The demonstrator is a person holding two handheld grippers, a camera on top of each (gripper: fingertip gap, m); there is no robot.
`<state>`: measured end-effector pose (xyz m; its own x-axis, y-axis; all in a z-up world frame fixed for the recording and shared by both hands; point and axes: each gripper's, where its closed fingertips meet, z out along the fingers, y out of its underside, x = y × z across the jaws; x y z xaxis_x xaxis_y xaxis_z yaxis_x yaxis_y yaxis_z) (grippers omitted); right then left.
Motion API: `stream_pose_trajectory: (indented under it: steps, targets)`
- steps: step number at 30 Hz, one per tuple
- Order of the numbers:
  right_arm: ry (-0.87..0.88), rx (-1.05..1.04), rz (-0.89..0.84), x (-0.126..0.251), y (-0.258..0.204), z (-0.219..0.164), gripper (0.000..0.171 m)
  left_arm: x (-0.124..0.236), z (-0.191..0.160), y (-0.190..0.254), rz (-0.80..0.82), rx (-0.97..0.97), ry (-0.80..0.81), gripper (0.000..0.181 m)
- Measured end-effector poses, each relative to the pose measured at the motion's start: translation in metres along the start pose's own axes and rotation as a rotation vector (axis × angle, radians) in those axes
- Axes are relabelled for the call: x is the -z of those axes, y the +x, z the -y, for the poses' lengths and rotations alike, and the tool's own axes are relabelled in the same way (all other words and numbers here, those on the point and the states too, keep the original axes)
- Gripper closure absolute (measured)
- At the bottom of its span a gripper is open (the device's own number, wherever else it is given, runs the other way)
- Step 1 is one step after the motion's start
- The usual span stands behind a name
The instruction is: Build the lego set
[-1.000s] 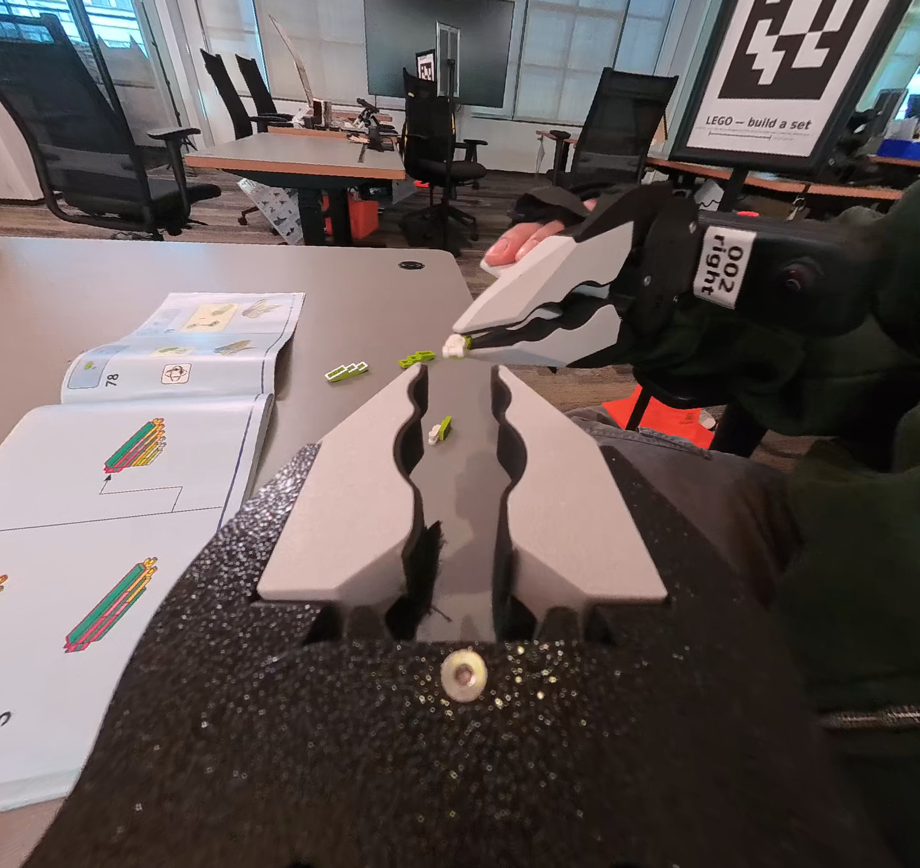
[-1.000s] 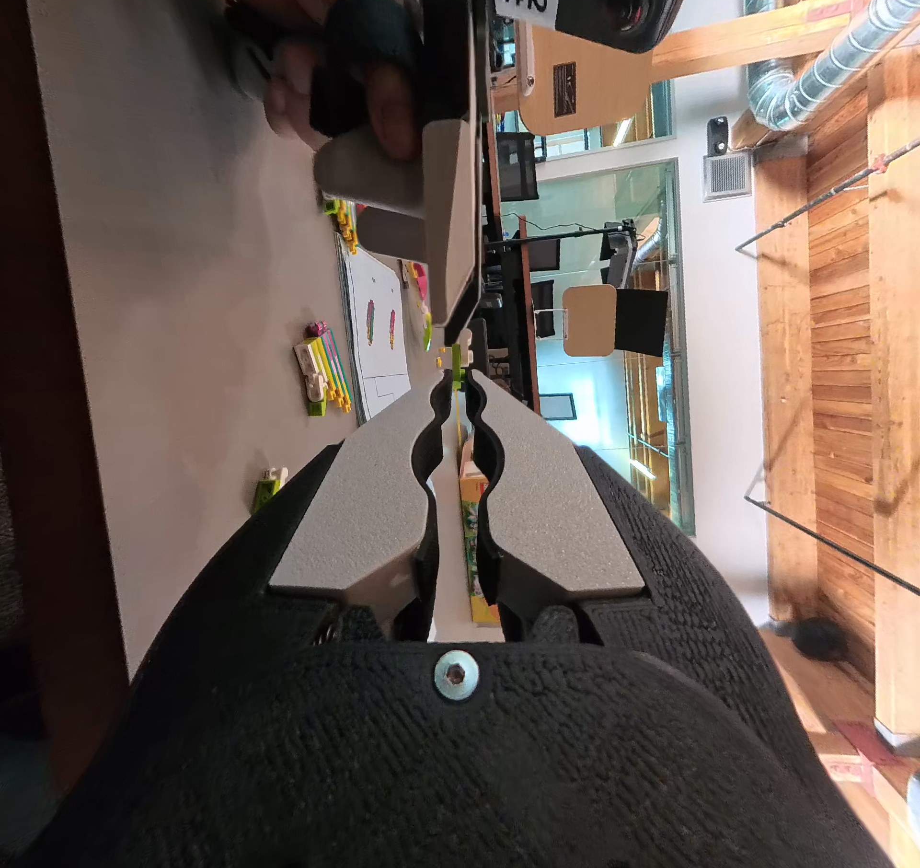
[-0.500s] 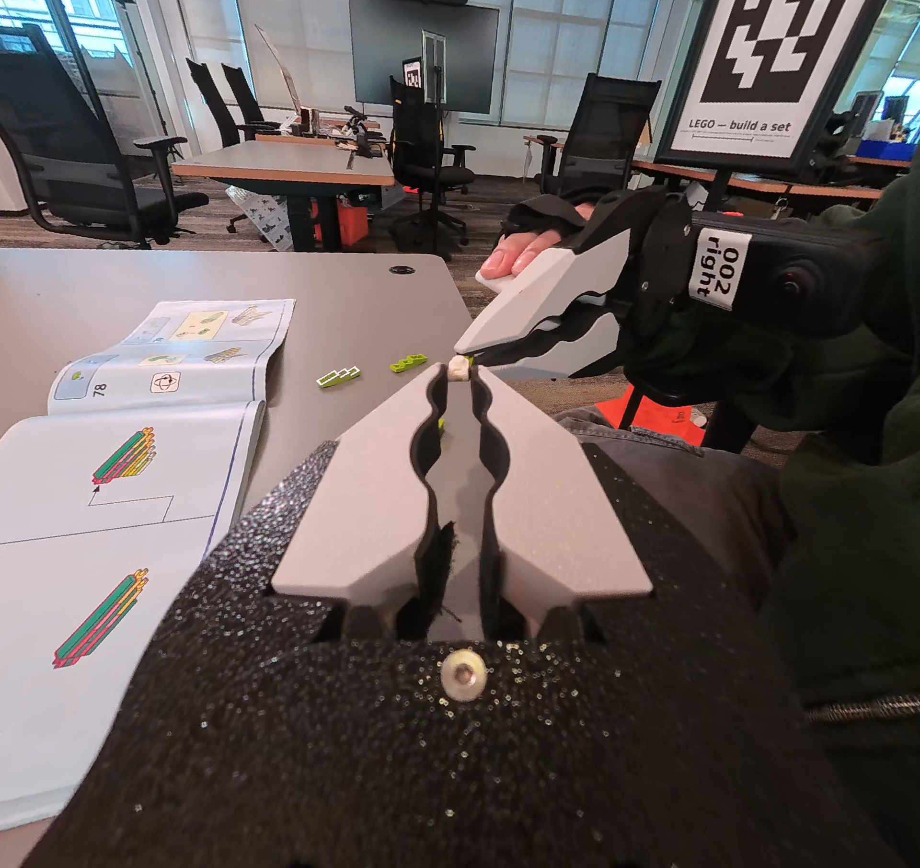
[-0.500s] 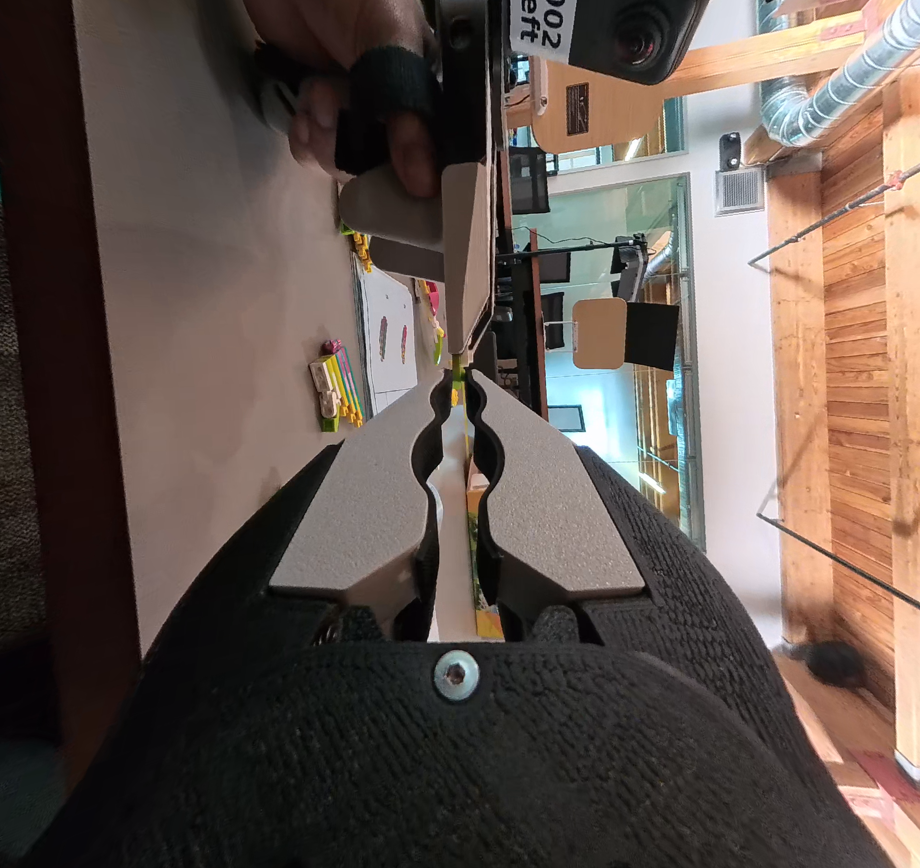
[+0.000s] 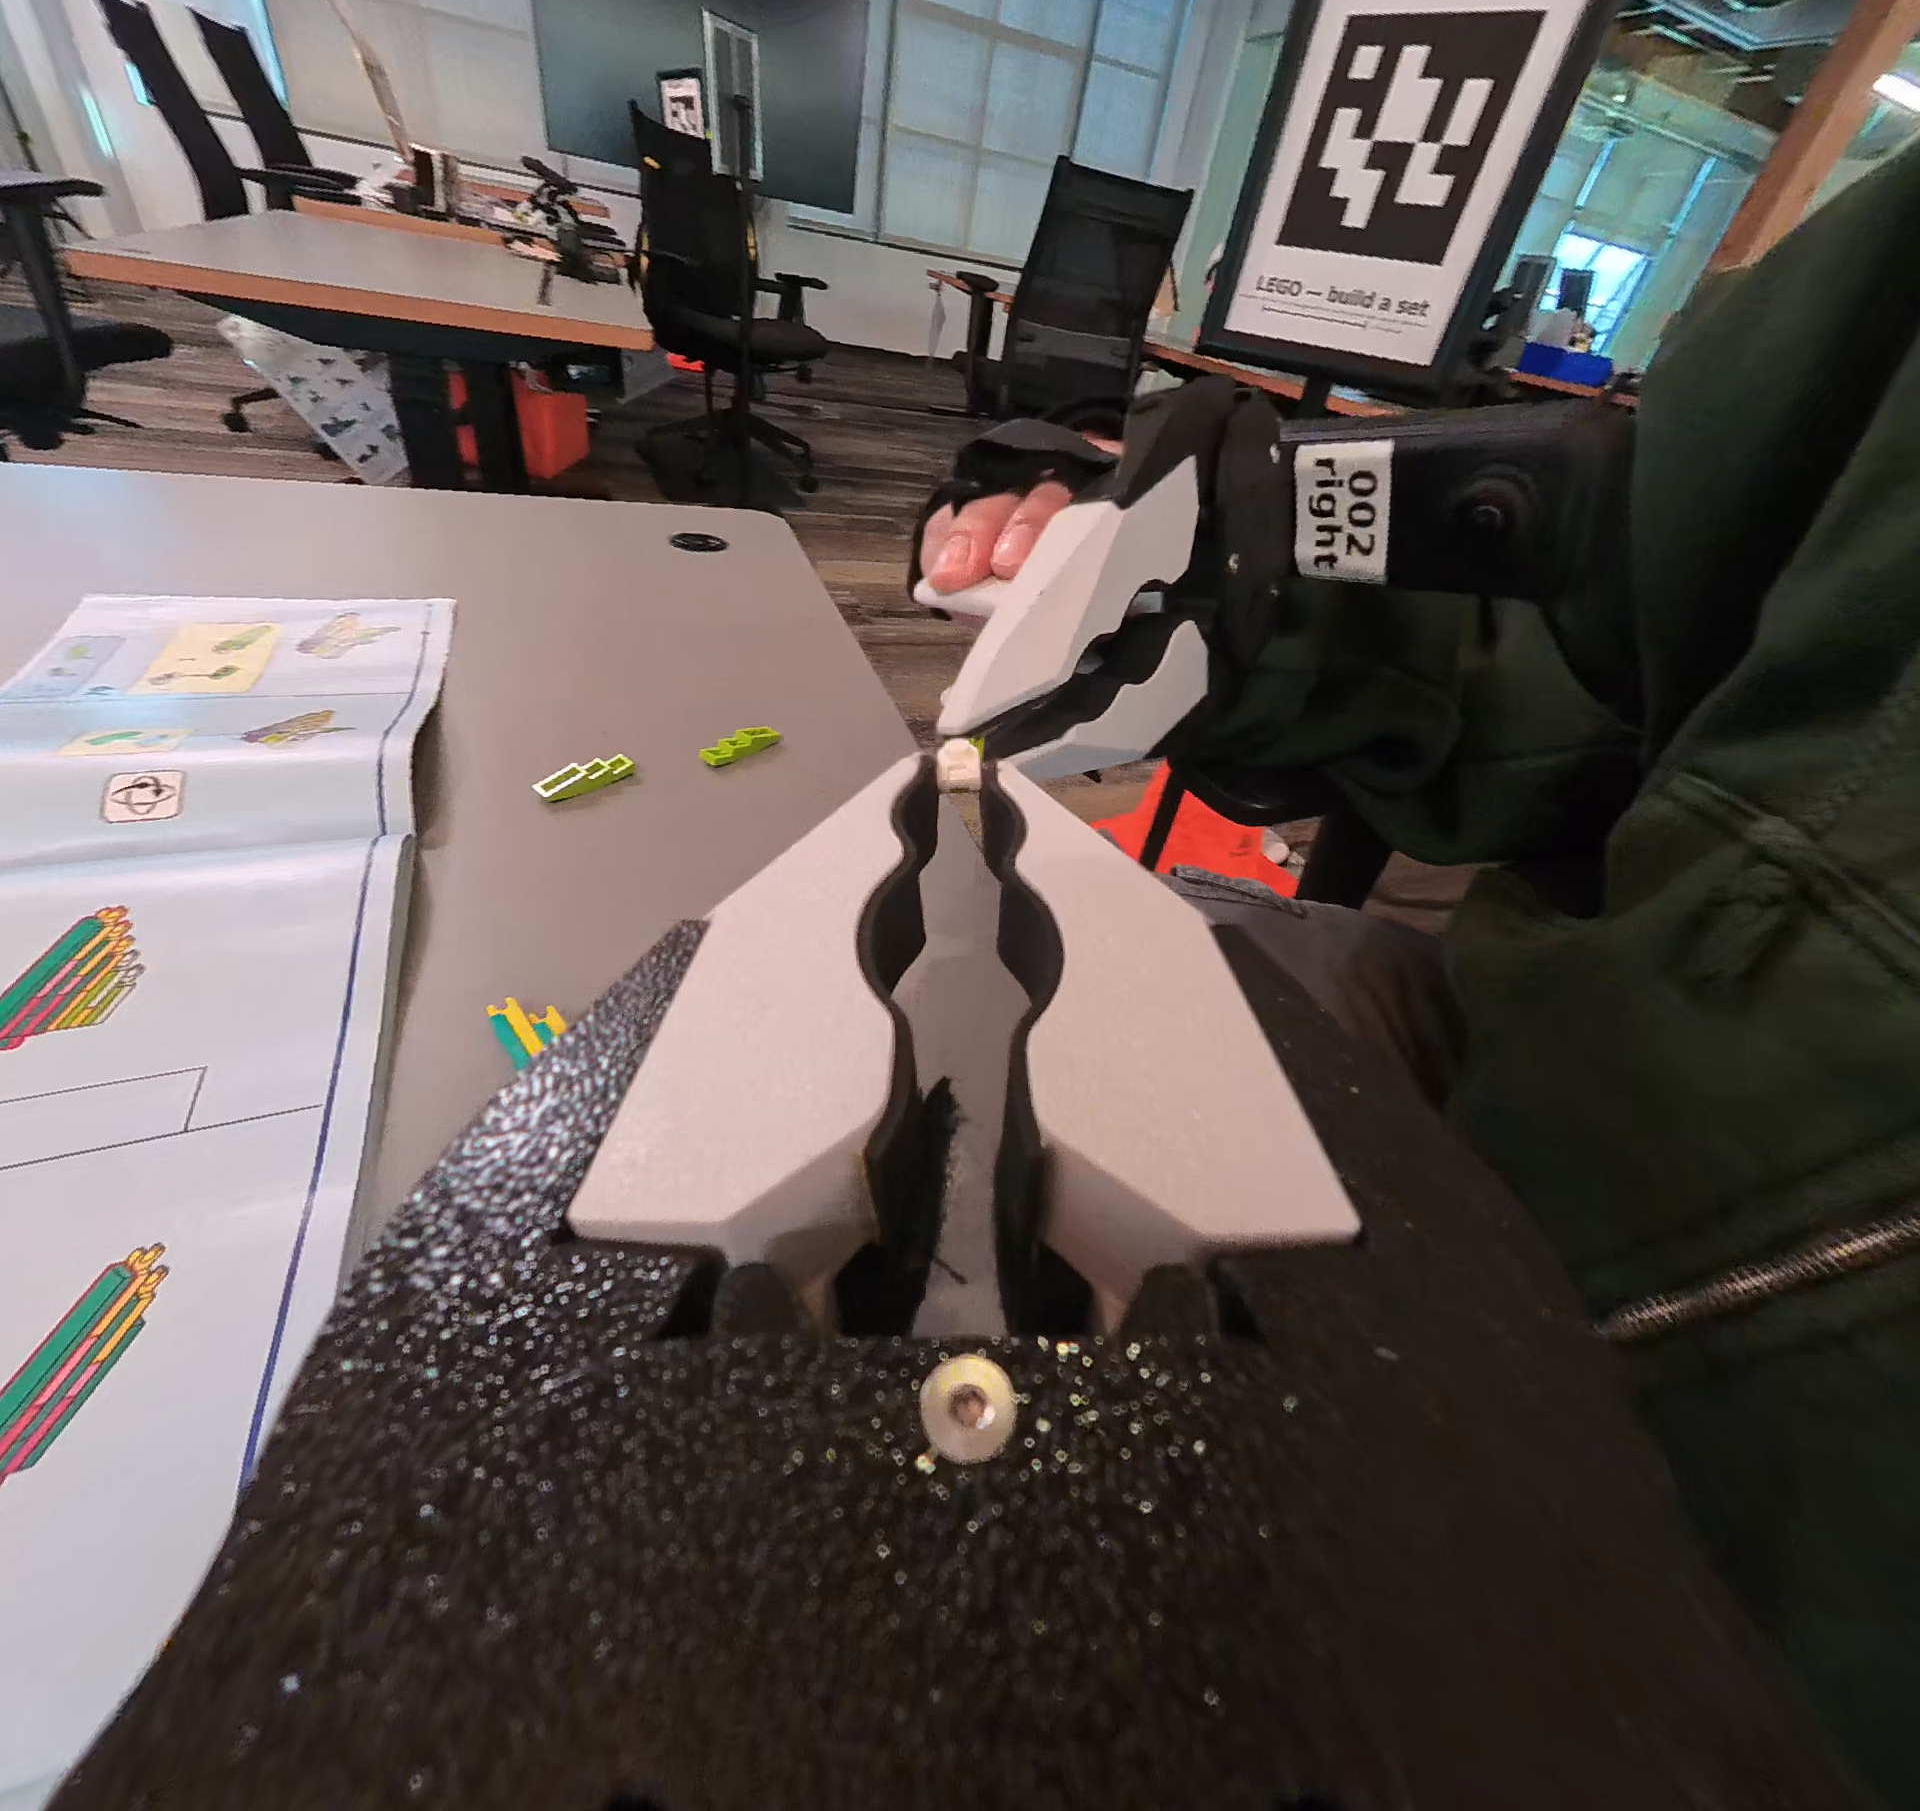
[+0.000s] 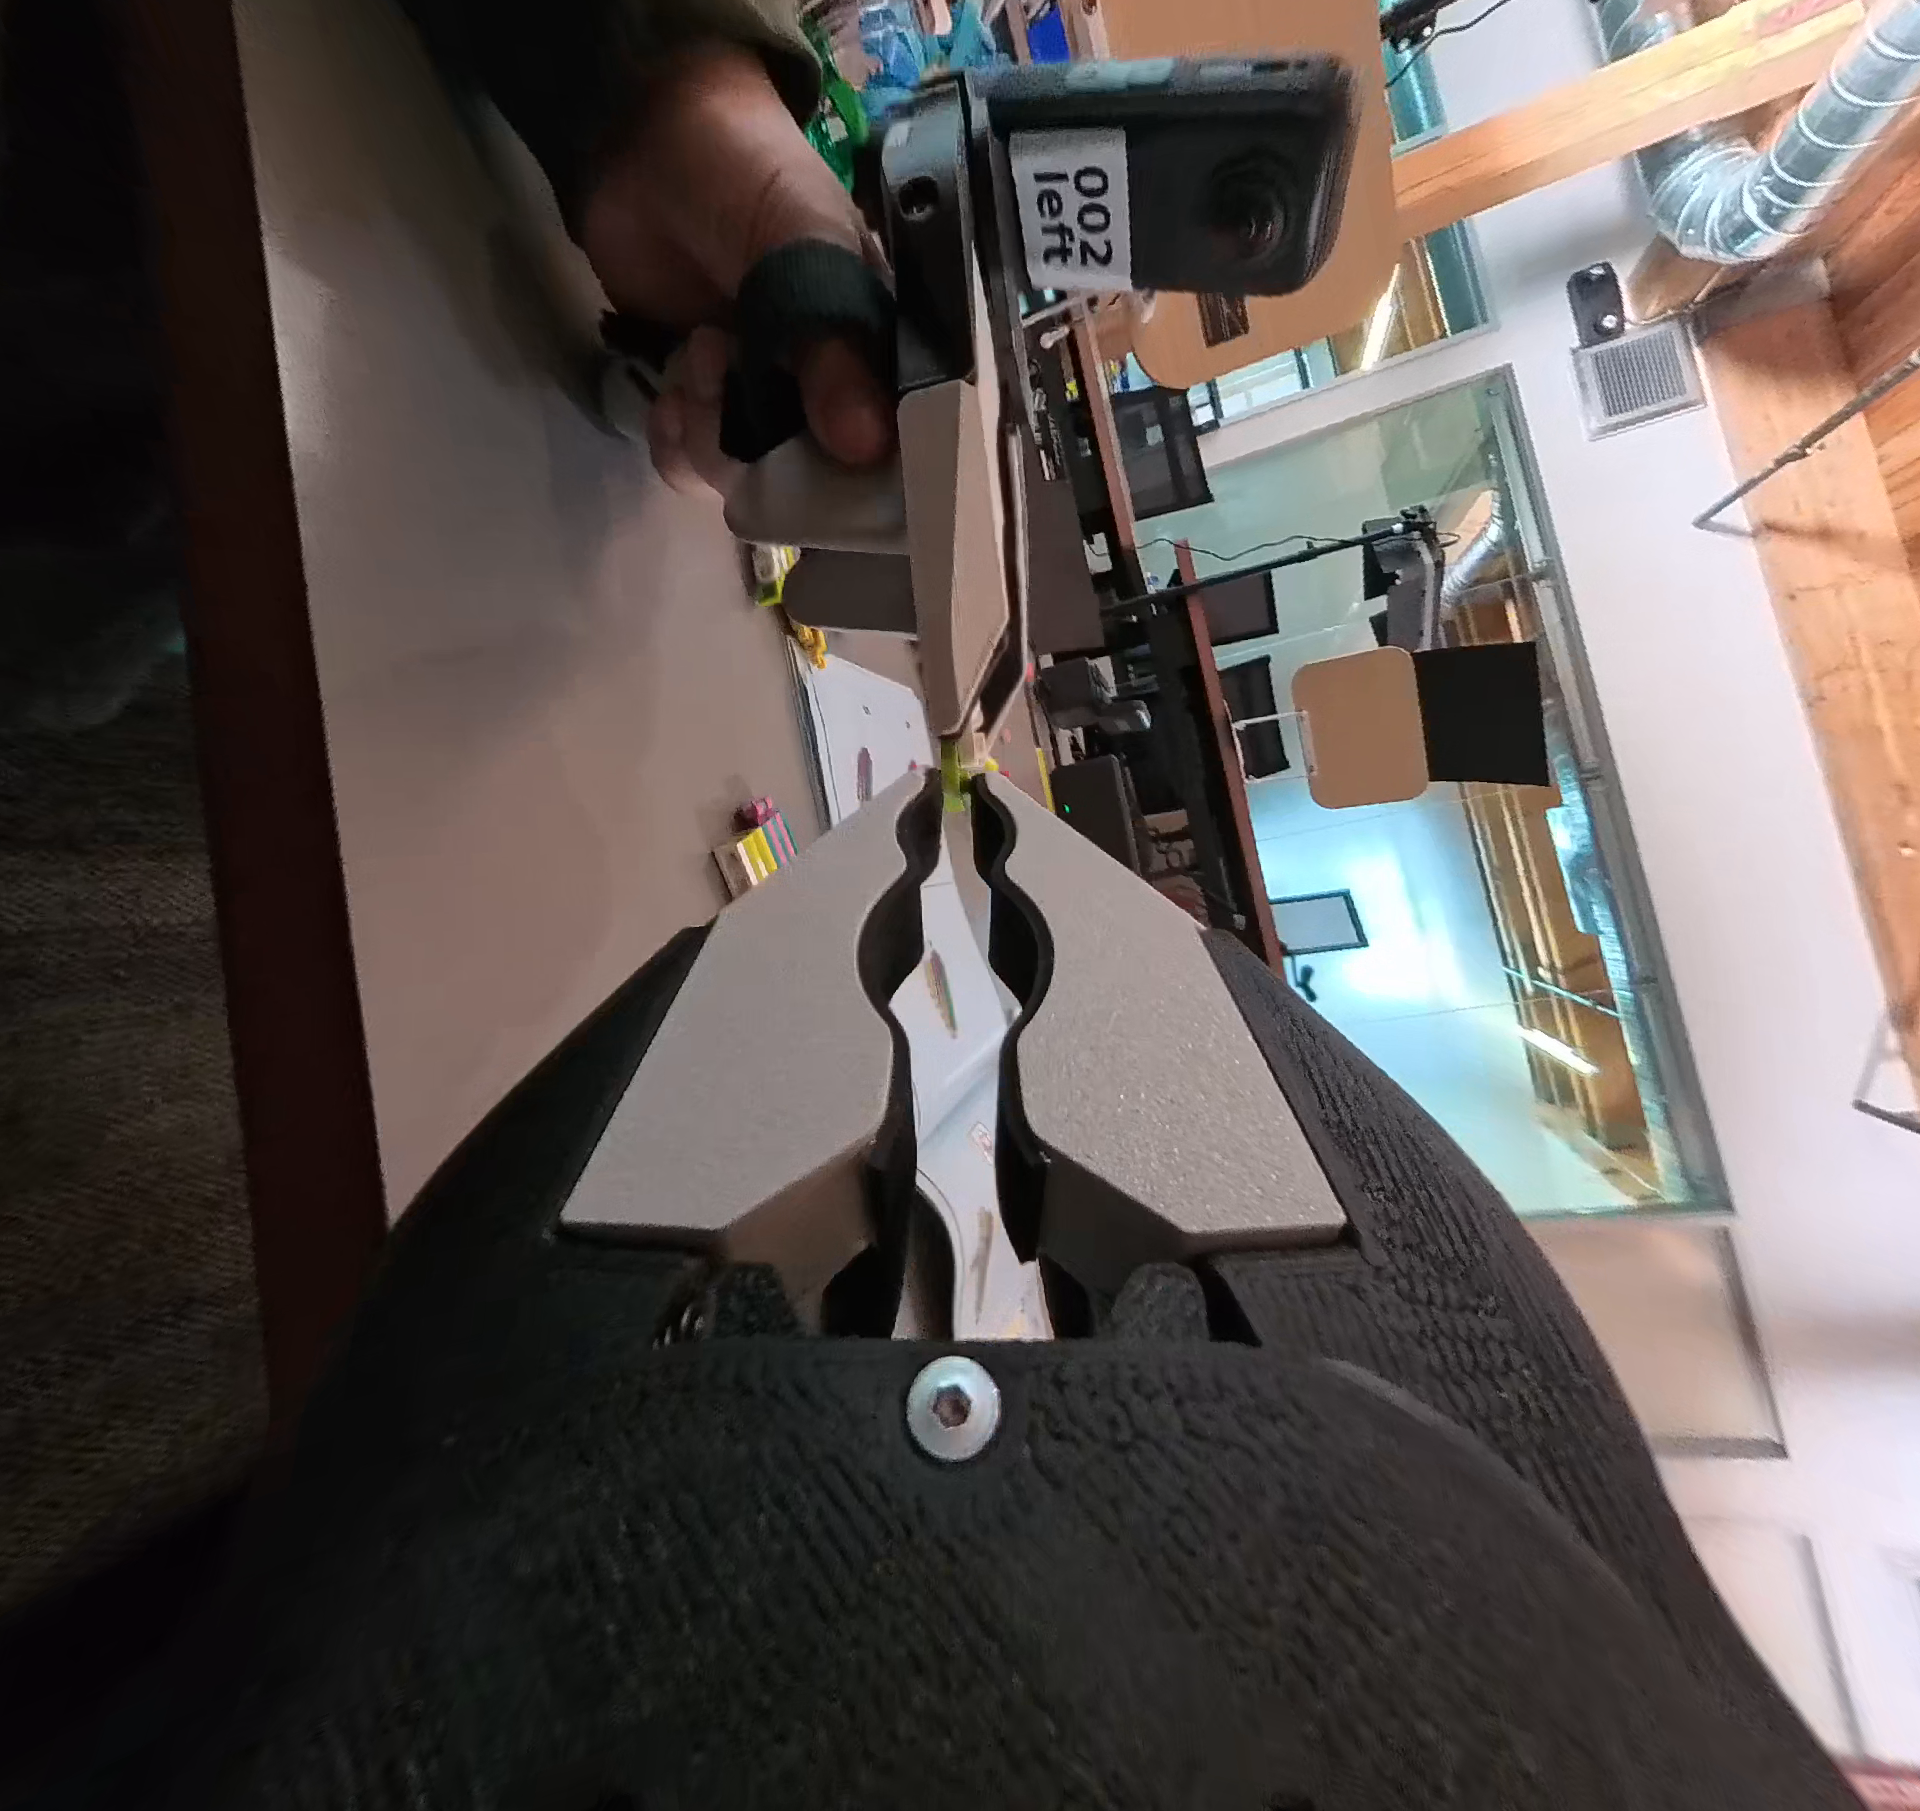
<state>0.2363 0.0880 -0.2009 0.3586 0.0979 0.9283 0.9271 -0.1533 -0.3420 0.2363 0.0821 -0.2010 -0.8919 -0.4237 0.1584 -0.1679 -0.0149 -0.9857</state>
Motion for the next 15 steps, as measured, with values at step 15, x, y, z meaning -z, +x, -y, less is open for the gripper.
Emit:
stream_pose_trajectory:
  steps: [15]
  targets:
    - [0.039,-0.699,0.254,-0.008,-0.011,-0.008,0.157,0.001,-0.006,-0.008,0.155,-0.332,-0.076,0.176]
